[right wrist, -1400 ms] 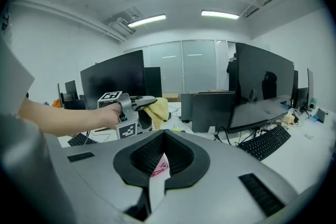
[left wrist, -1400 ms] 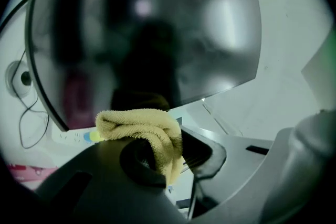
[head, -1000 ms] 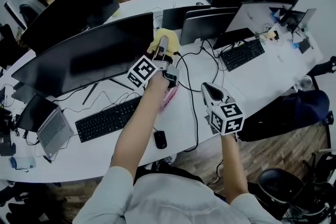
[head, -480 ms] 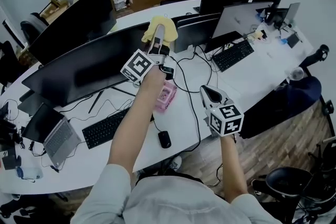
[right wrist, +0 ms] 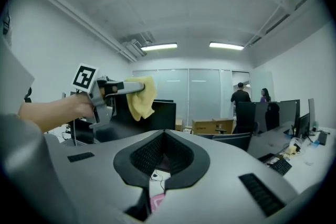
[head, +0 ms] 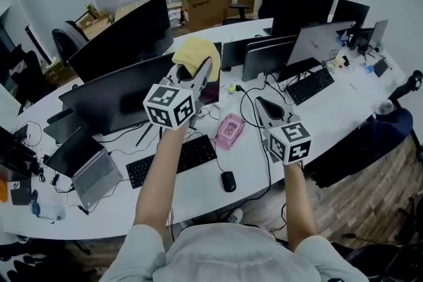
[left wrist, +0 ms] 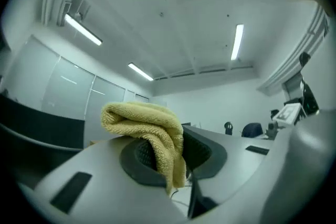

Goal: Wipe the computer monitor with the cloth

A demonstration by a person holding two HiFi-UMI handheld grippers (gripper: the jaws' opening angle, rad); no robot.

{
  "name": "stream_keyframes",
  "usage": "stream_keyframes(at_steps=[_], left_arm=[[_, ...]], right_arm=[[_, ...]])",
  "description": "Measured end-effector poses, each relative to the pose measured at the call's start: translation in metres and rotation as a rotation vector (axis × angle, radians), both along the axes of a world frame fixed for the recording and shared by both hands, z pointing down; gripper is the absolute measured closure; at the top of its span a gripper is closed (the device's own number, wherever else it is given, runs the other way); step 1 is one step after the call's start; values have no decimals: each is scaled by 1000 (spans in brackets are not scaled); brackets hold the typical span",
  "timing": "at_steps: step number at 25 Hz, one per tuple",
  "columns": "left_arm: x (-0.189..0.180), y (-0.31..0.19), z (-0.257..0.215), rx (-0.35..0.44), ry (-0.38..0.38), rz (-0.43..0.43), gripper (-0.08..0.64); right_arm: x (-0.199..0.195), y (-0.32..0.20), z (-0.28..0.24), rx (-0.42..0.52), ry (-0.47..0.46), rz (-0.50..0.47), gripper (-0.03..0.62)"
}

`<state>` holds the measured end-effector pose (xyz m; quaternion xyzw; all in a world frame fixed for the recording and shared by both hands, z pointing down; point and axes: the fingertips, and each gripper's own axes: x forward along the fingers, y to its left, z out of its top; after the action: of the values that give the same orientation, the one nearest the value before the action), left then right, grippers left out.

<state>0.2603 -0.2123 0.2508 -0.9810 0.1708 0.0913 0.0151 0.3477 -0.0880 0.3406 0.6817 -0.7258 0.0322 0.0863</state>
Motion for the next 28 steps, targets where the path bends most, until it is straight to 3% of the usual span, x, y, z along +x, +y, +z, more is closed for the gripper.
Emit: stream_keyframes(at_steps=[5, 9, 18, 28], left_arm=[[-81, 2, 12, 174, -193, -148, 480], [-136, 10, 19, 219, -265, -173, 480], [-230, 14, 22, 253, -303, -301, 479], [-273, 29, 27, 253, -286, -328, 479]], right_arm=[[-55, -31, -27, 48, 51, -91, 568], [-100, -51, -36, 57, 103, -155, 568], [-181, -71, -51, 97, 186, -259, 568], [-232, -74, -51, 97, 264, -317, 568]])
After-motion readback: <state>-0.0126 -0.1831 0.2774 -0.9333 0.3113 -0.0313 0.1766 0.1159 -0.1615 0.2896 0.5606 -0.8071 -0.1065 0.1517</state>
